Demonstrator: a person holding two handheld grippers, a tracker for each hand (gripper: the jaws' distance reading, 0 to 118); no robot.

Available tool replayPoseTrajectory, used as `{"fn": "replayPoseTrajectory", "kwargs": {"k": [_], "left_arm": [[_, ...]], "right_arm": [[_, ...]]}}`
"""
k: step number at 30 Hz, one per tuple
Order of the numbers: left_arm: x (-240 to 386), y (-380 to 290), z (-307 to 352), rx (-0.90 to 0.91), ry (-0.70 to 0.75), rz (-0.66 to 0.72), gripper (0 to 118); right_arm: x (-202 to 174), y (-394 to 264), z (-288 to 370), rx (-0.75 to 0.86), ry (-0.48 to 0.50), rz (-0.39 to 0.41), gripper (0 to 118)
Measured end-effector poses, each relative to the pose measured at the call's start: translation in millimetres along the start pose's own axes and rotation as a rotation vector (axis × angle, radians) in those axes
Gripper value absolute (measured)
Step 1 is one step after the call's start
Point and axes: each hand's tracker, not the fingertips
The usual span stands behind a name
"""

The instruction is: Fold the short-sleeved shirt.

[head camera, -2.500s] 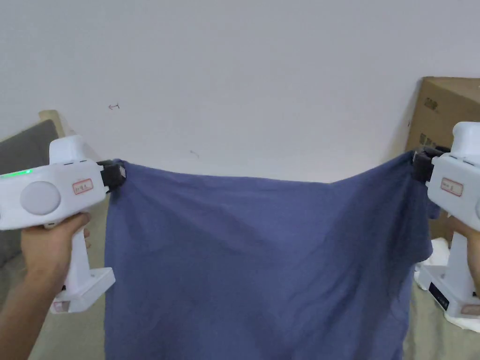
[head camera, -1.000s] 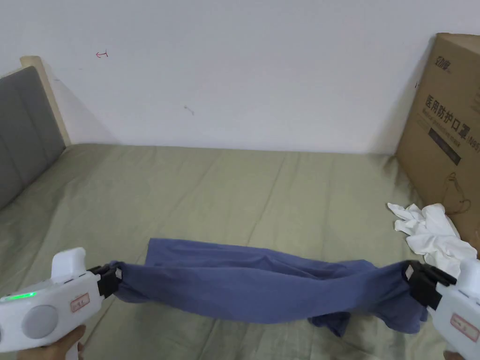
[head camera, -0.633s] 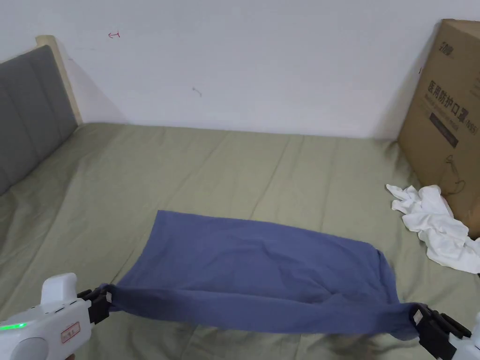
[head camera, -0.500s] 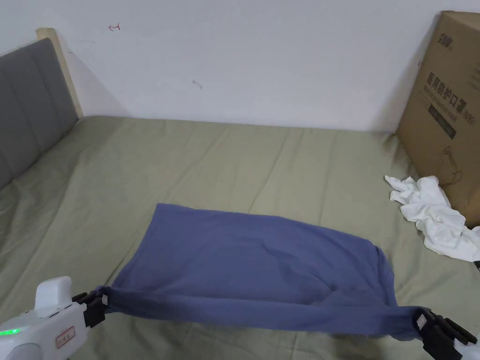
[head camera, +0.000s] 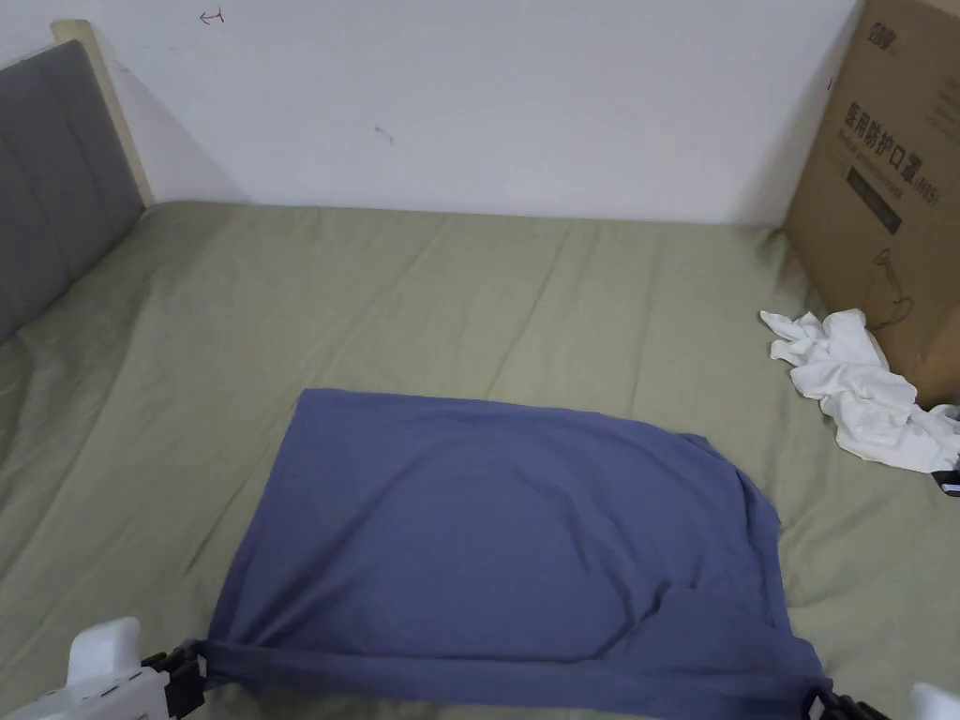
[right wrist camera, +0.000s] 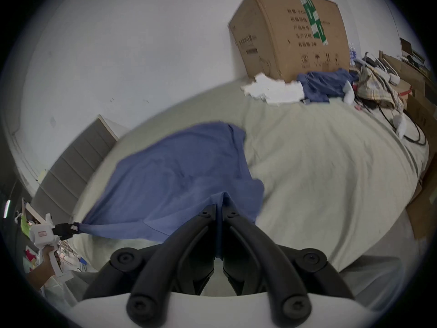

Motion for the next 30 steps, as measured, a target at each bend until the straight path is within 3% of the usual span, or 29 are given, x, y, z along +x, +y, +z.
{"fn": "replayPoseTrajectory", "kwargs": {"k": [2,7,10,12,13,14,15,17,22,30], "left_arm": [[0.7,-5.9,-9.8,-0.041,0.027,-0.006,9],[7.7,-12.4,-22.2,-0.115,0.075,-0.03,11],[9.4,-9.6,-20.0,-0.112,0.068,-0.019,23],[11.8,-8.7,-14.6,-0.122,0.061,0.018,58],[13.9,-7.7,-12.7,-0.124,0.06,0.032,74],[16.3,-6.3,-10.3,-0.125,0.067,0.035,79],[18.0,-5.3,-6.7,-0.12,0.072,0.04,81],[22.4,1.2,1.8,-0.098,0.059,0.041,98],[40.7,35.0,34.3,0.054,-0.015,0.027,117],[81.0,101.7,91.7,0.32,-0.095,-0.052,118]], "right_arm": [[1.5,-7.7,-15.6,-0.09,-0.069,-0.014,6],[3.0,-21.7,-35.8,-0.19,-0.13,-0.052,7],[-1.1,-22.4,-34.0,-0.187,-0.151,-0.035,18],[-2.1,-18.7,-31.6,-0.177,-0.154,-0.028,39],[-4.1,-15.2,-30.1,-0.173,-0.159,-0.024,61],[-6.6,-11.3,-28.8,-0.173,-0.173,-0.015,96],[-8.5,-7.2,-26.4,-0.168,-0.175,-0.007,110],[-13.6,4.3,-15.8,-0.095,-0.154,0.023,113],[-37.6,48.4,12.5,0.038,-0.106,0.094,114],[-87.0,115.1,67.1,0.31,0.004,0.153,118]]}}
